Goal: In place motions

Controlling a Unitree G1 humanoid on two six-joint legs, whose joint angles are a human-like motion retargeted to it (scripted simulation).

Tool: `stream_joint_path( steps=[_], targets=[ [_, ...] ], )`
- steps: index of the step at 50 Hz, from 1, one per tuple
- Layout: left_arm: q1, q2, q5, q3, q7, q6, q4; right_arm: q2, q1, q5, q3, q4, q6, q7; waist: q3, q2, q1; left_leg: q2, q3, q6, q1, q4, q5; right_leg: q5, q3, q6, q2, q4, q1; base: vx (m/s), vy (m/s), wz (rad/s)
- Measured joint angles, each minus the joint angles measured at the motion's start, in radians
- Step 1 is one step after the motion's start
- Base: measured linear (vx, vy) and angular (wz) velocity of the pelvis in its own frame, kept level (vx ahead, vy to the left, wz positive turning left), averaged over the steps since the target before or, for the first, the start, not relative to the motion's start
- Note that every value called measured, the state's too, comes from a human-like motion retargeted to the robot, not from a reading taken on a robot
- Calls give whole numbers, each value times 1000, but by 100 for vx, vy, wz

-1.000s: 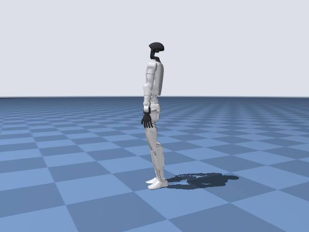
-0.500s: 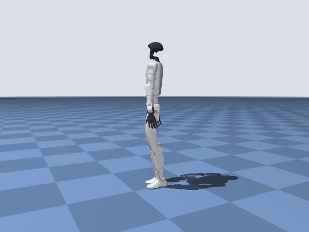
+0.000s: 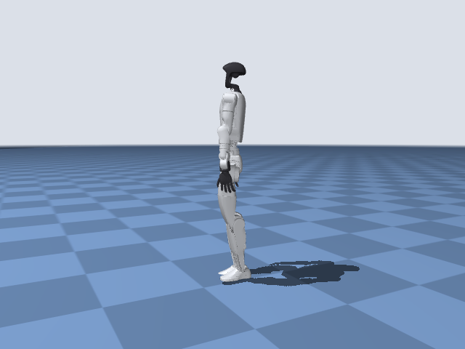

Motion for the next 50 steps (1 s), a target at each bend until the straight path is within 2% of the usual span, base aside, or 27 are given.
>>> stream_joint_path(
  steps=[10,12,15,20,22,28,35,38,40,42,45,48,50],
  targets=[
    [-5,16,5,-7,0,-2,8,-6,-4,14,16,-24,-9,7,20,2,-9,-2,93,7,11,-19,-19,-11,35,43,-4,32,-46,3,0,-51],
    [-9,24,7,-4,2,-1,11,-4,-5,15,25,-33,-14,8,31,7,-16,7,111,7,11,-22,-23,-31,81,34,15,58,-63,-3,0,-53],
    [-14,37,13,2,2,0,8,-3,-6,20,40,-35,-18,2,45,13,-26,17,136,6,12,-24,-28,-65,121,-11,44,79,-76,-2,0,-41],
    [-29,57,26,7,9,7,10,-5,21,21,24,3,-13,-11,38,8,-24,27,135,5,6,-19,-35,-87,-37,-34,-2,68,-60,0,0,0],
    [-32,61,16,9,11,3,-1,-9,31,24,16,39,-6,-23,35,-6,-3,24,129,5,6,-14,-40,-24,-93,-40,-23,54,-52,6,-5,-6],
    [-31,61,2,17,3,0,-29,-19,43,10,5,90,18,-34,30,-18,17,30,99,0,2,0,-47,-39,-98,-56,-21,62,-44,1,-2,11],
    [-42,63,18,14,-5,-1,-32,-21,43,22,-9,60,4,-27,20,-11,3,81,9,-21,-52,57,-47,-123,-141,-111,-18,154,-58,-4,-4,56],
    [-49,69,29,7,0,-3,-33,-19,41,27,-17,46,-1,-19,22,-12,-13,99,-59,-28,-81,89,-43,-145,-87,-150,-2,184,-62,-10,-8,125],
    [-54,70,34,4,-1,-3,-33,-19,42,26,-24,37,-4,-17,23,-15,-24,104,-109,-31,-101,108,-38,-148,7,-159,15,198,-69,-11,-10,160],
    [-58,69,34,1,-2,-4,-33,-21,46,23,-32,30,-7,-15,22,-20,-34,100,-172,-33,-125,127,-31,-141,131,-136,34,202,-73,-11,-10,183],
    [-64,68,32,-1,-3,-6,-33,-27,47,19,-43,25,-10,-16,18,-26,-46,89,-281,-40,-173,157,-18,-126,295,-69,49,192,-74,-15,-11,191],
    [-72,73,32,-4,-7,-8,-37,-33,42,26,-47,25,-10,-19,28,-20,-57,75,-400,-45,-210,169,8,-145,295,-29,52,180,-57,-19,-12,202],
    [-80,80,33,-4,-11,-10,-43,-34,35,36,-45,24,-9,-20,44,-15,-62,68,-471,-50,-225,170,33,-175,219,-39,47,173,-43,-24,-13,190]
  ],
)
